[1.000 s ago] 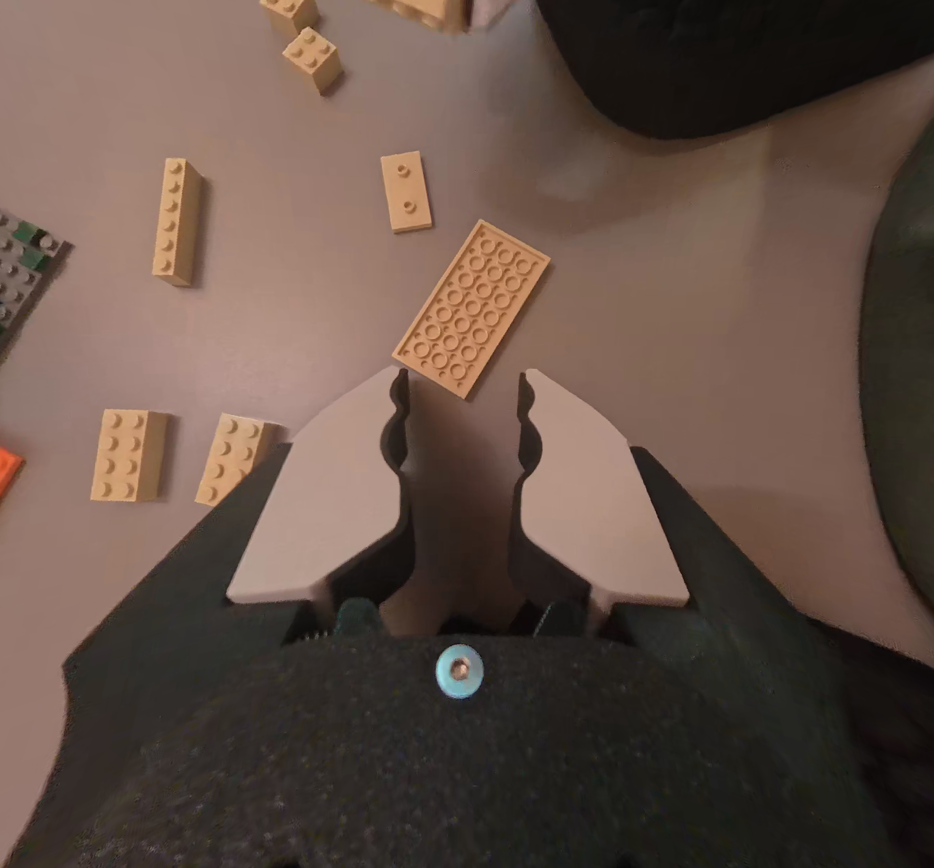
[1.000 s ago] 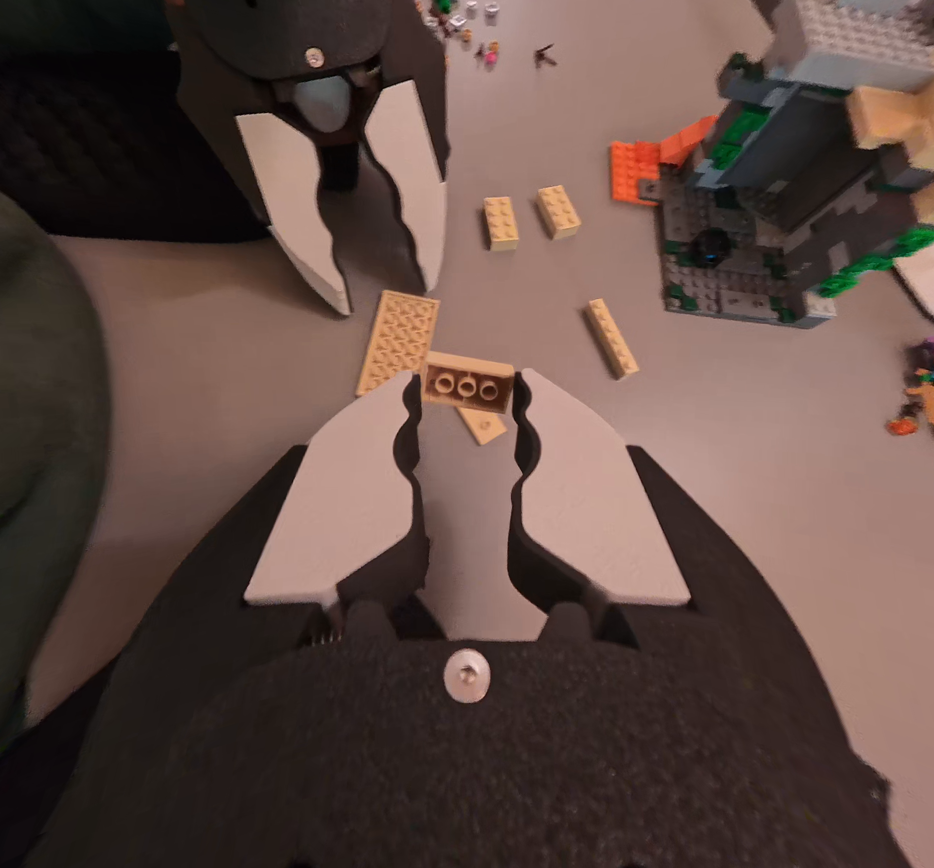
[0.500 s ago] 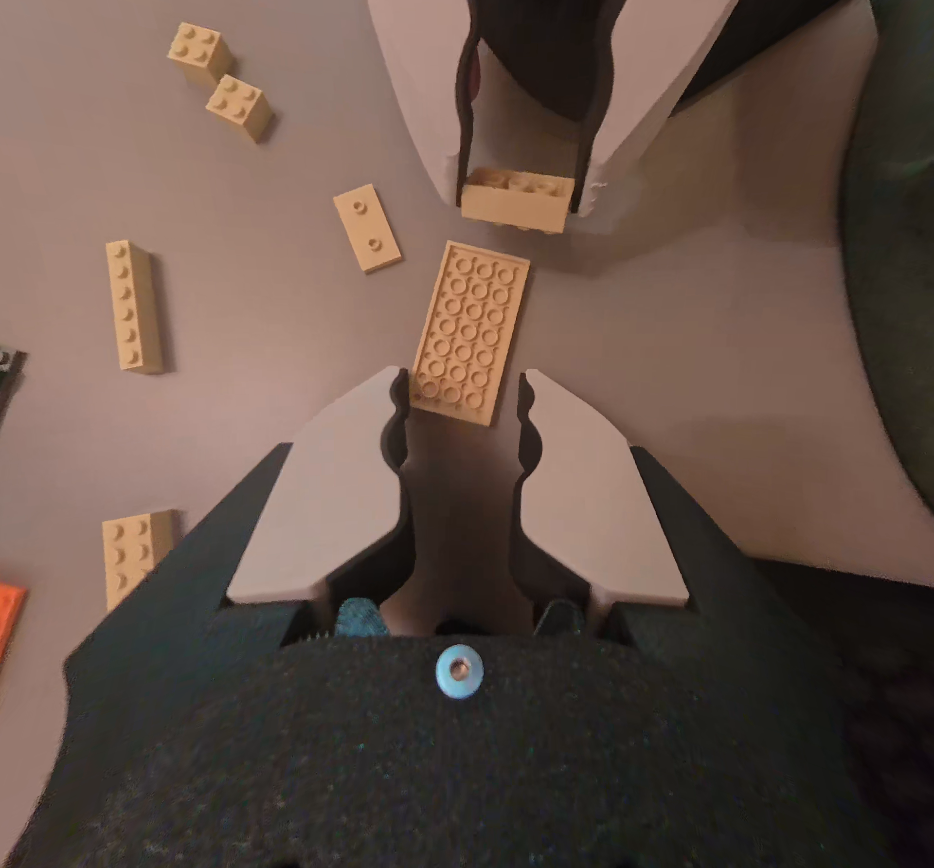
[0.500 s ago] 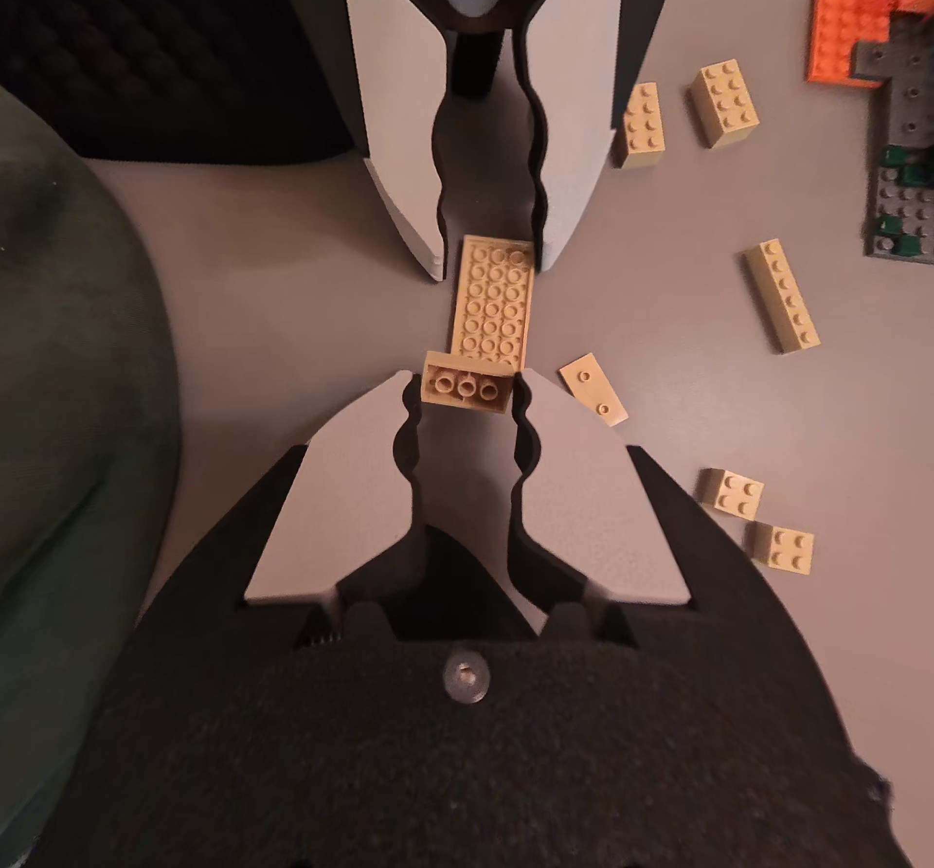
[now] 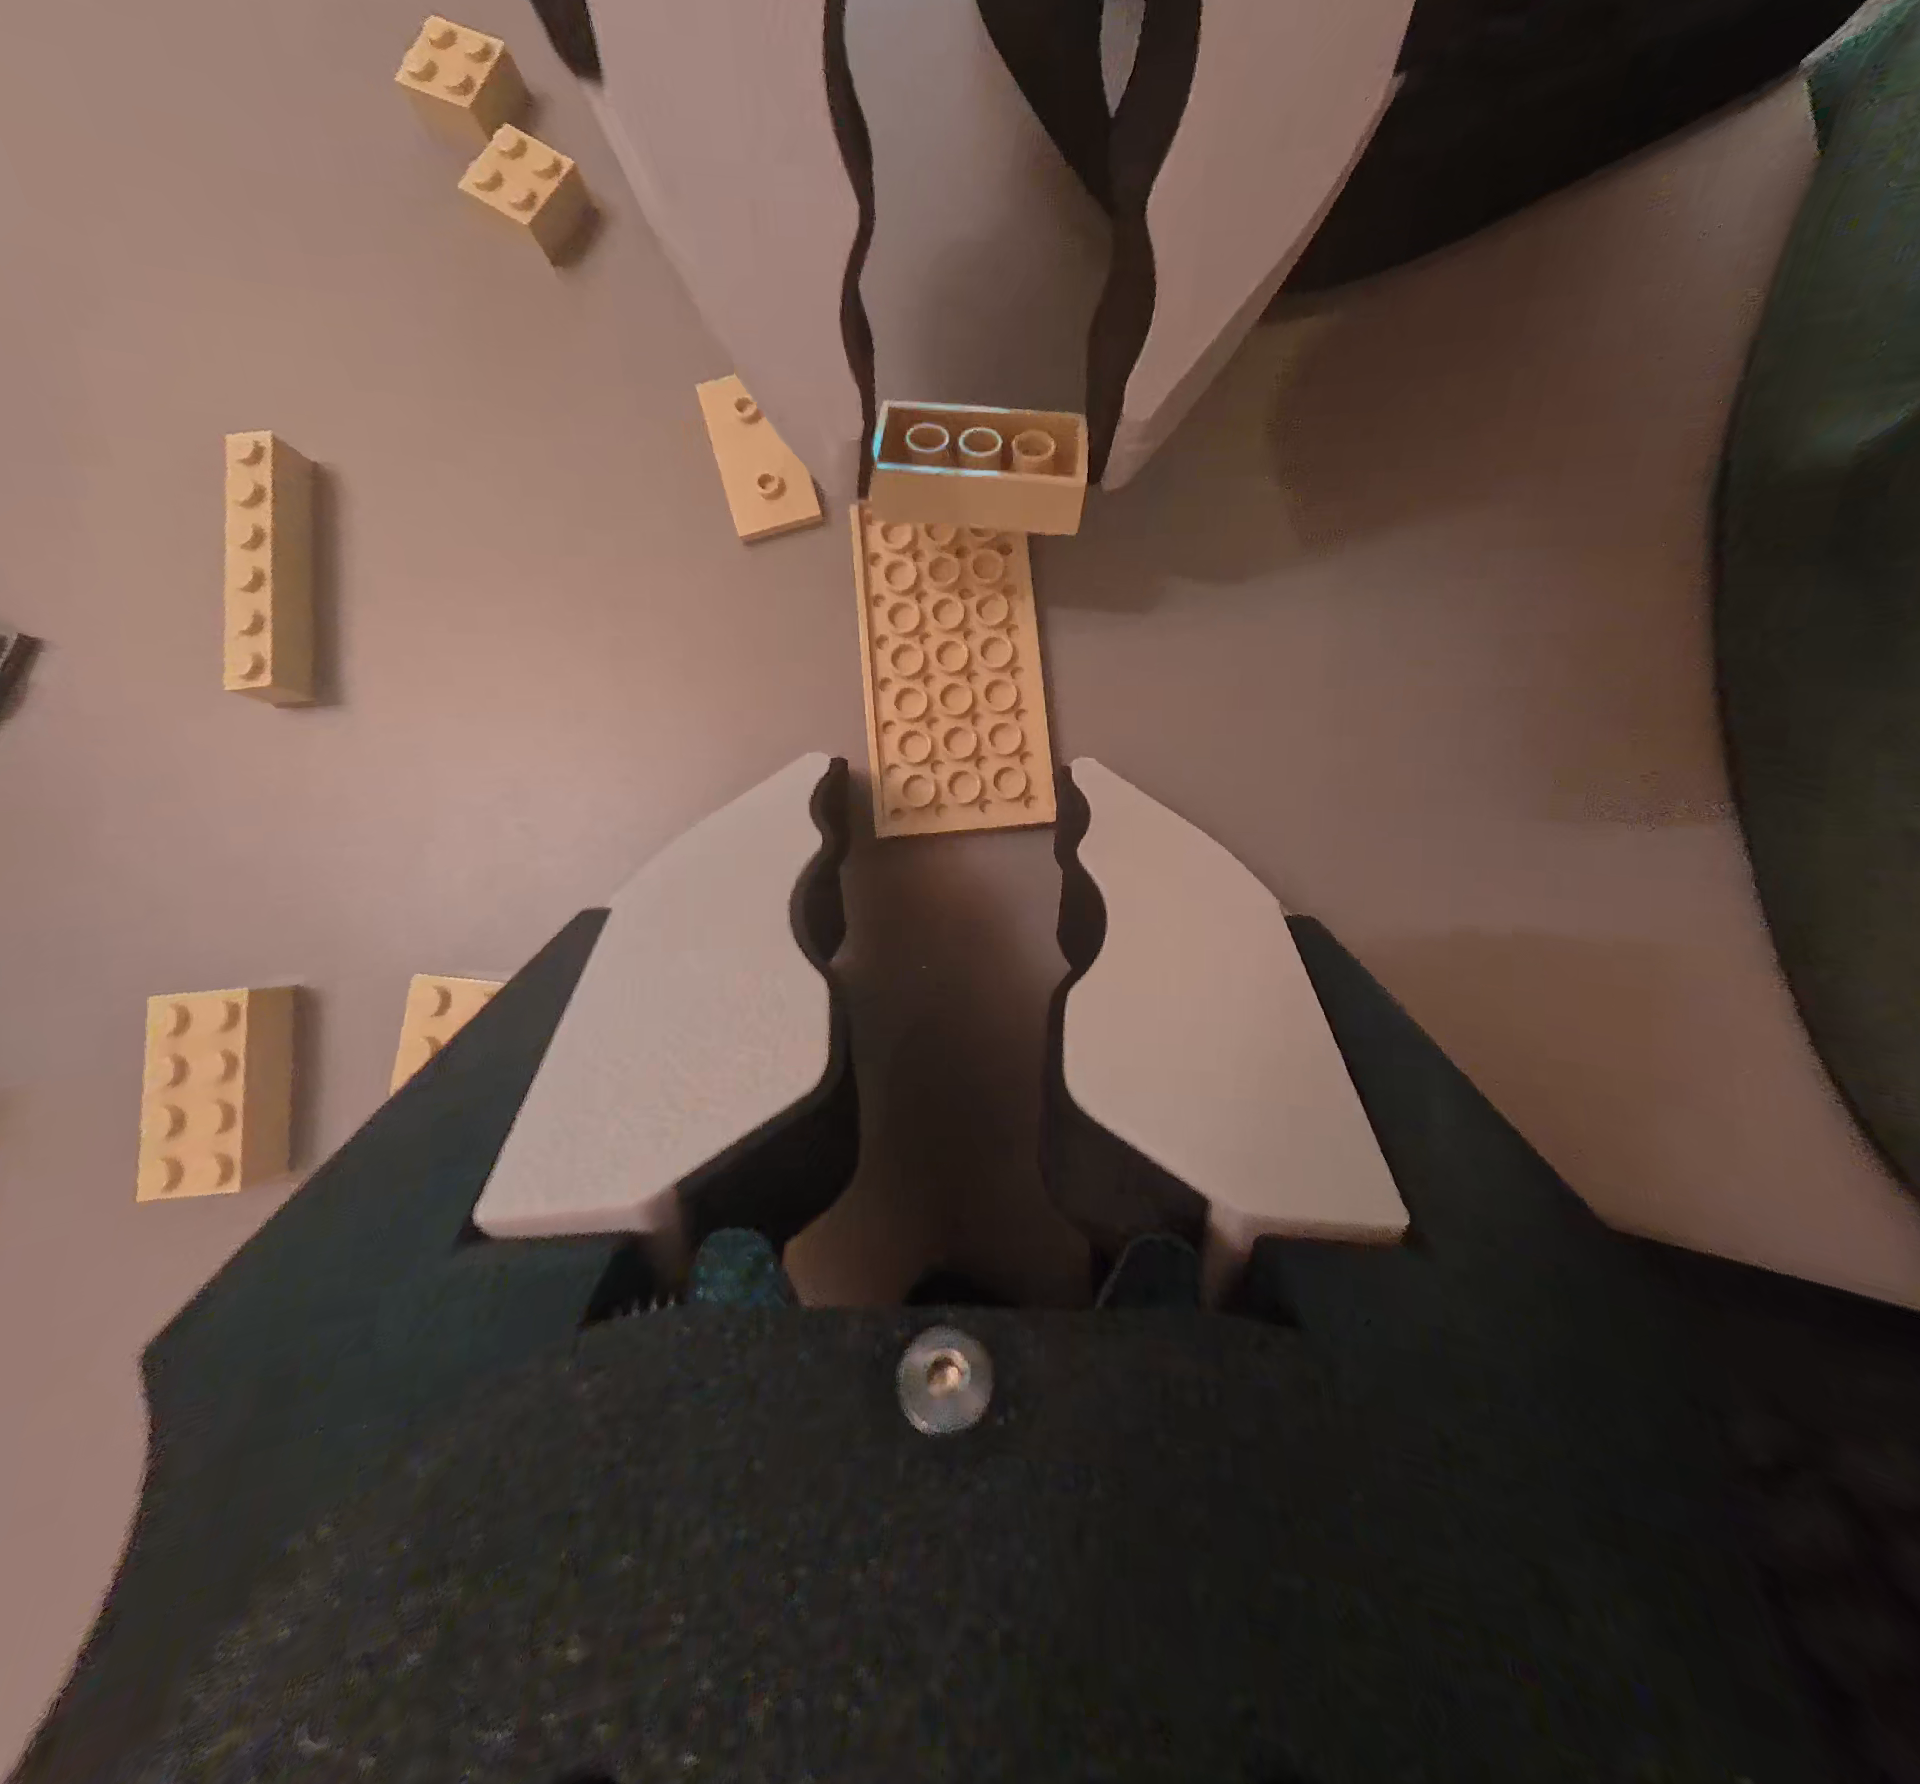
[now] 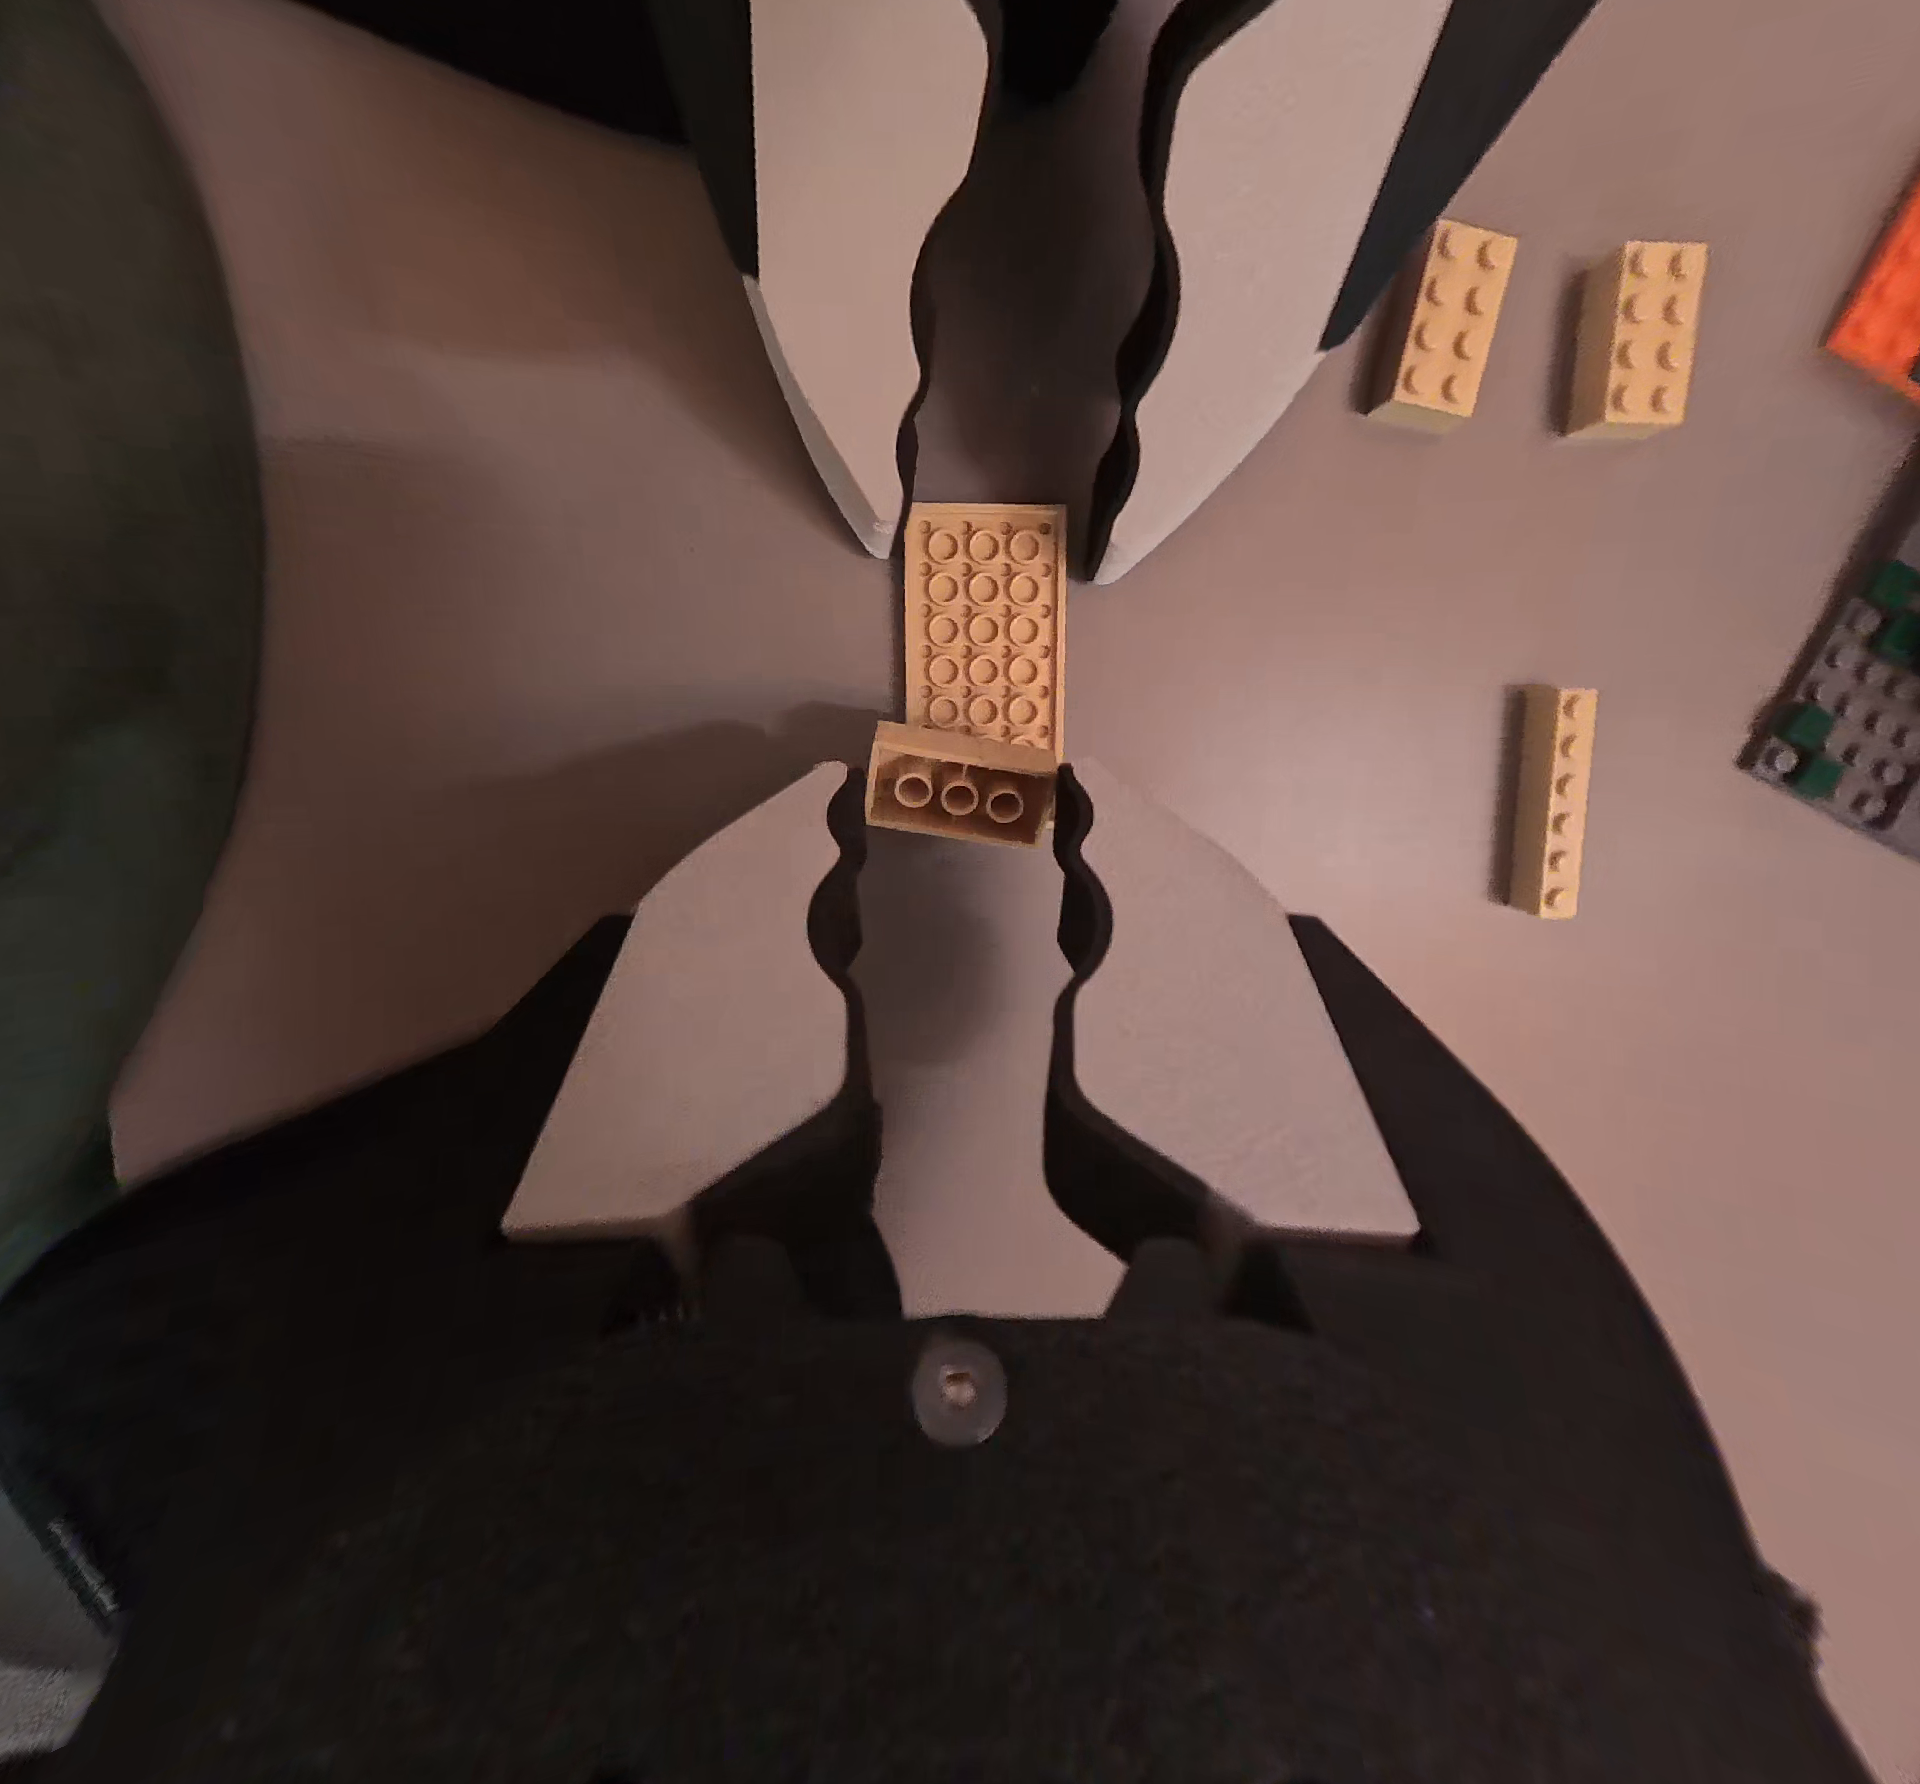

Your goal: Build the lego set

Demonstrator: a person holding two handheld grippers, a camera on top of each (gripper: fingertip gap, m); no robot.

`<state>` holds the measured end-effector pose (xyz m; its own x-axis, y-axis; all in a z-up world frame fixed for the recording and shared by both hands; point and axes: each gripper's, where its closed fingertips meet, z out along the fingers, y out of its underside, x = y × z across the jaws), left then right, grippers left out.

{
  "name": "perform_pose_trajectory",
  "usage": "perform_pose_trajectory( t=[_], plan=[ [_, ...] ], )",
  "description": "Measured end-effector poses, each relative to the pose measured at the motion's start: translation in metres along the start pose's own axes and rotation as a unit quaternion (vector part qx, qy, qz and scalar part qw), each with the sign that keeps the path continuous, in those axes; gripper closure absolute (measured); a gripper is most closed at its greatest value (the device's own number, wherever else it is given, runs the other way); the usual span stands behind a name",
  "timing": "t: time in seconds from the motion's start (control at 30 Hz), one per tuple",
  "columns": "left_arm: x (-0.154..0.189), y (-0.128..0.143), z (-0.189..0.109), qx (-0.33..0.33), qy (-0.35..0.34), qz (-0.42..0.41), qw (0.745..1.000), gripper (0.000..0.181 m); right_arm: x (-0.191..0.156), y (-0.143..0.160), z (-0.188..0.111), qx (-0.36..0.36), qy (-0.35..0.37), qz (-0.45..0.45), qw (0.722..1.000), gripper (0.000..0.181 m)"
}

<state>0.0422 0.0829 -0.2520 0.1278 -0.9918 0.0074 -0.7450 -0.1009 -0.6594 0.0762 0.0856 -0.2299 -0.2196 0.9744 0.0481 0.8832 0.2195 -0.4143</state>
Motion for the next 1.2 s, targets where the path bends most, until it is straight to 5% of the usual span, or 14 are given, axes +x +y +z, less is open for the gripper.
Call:
perform_pose_trajectory(
  t=[0.57,1.2],
  plan=[
    [0.000,0.003,-0.002,0.018,0.004,-0.011,1.000,0.145,0.004,-0.001,0.018,-0.037,-0.037,-0.032,0.998,0.146],
    [0.000,0.002,-0.001,0.026,0.006,-0.010,1.000,0.147,0.006,-0.006,0.014,0.048,-0.007,0.017,0.999,0.137]
  ],
)
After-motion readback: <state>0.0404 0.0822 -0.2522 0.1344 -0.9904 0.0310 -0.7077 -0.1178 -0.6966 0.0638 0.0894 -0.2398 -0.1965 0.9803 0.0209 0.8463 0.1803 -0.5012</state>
